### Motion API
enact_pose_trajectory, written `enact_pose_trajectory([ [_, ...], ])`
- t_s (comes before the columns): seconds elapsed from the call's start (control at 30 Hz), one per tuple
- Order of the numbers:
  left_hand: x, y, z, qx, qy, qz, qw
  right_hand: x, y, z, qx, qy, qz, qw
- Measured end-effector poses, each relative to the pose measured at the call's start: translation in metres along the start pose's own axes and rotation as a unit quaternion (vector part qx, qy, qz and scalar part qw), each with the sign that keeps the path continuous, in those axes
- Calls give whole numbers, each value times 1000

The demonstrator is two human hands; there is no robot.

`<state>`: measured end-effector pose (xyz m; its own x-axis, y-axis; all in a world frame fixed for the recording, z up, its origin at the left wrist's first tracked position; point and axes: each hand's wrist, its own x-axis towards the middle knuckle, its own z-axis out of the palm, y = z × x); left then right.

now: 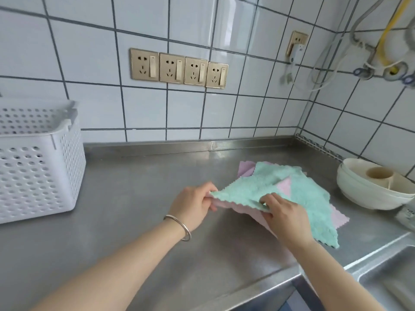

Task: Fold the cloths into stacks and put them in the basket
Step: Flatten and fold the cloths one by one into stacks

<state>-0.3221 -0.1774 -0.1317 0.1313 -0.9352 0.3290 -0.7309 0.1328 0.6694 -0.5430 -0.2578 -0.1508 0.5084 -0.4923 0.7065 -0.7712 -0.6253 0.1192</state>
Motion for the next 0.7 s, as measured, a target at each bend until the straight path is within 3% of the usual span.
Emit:
enact_pose_trajectory([
  [0.07,1,-9,-29,2,30,-32,999,12,7,-4,-33,-33,52,998],
  [0.17,0,-27,-76,13,69,-72,995,50,-1,-3,-95,-149,106,978],
  [0.27,5,-41,-129,34,125,-94,987,102,-22,2,-44,-175,141,973],
  [0.33,10,-42,-163,42,167,-100,980,136,-43,-3,-11,-128,139,982],
  [0.53,-19,-40,-230,140,252,-74,955,175,-91,-31,100,153,103,978],
  [0.6,-45,-41,-232,143,240,-71,958,157,-96,-32,92,164,51,981],
  [0.7,-94,-49,-217,150,166,-83,971,115,-98,-31,96,113,-16,989],
])
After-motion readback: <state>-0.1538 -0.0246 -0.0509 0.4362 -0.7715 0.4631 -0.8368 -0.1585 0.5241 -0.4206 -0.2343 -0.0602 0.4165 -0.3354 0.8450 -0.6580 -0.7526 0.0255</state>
